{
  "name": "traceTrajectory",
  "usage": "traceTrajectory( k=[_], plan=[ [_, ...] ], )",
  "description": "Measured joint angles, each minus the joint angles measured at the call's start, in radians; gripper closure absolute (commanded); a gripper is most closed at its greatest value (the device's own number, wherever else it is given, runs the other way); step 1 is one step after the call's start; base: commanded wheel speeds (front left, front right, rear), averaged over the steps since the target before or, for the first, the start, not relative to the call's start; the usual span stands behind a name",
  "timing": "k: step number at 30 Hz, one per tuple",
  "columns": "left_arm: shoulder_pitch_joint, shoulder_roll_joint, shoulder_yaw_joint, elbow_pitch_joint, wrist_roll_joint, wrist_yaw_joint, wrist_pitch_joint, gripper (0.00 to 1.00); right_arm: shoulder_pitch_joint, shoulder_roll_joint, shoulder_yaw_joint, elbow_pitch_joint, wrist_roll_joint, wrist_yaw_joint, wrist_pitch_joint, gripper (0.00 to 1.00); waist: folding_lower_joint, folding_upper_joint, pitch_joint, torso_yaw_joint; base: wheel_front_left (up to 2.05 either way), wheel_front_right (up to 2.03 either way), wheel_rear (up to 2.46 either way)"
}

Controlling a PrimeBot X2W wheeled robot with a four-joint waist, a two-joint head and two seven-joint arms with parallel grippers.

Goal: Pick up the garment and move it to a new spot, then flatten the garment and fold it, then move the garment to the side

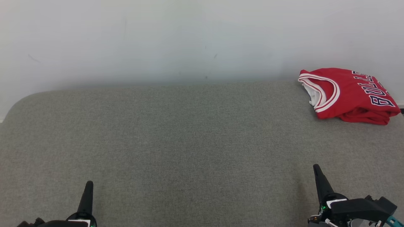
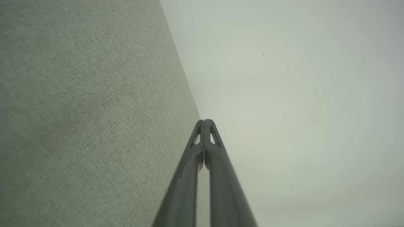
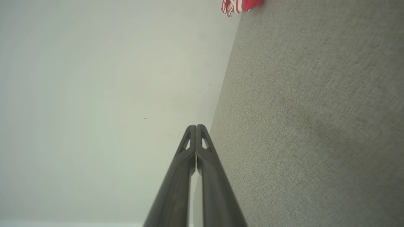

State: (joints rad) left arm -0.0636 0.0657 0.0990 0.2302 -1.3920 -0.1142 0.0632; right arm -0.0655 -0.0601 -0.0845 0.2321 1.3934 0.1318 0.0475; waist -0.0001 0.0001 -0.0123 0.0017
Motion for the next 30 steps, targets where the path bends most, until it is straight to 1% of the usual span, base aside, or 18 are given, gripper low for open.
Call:
traceTrajectory(
  k=[30],
  plan=[
    [-0.04,-0.014,0.014,0.015,-0.216,-0.015,0.052,1.0,-0.04,0.001,-0.018,0.012,0.227,0.0,0.058,1.0,0.0,0.0,0.015,-0.002,0.0,0.0,0.0]
  ],
)
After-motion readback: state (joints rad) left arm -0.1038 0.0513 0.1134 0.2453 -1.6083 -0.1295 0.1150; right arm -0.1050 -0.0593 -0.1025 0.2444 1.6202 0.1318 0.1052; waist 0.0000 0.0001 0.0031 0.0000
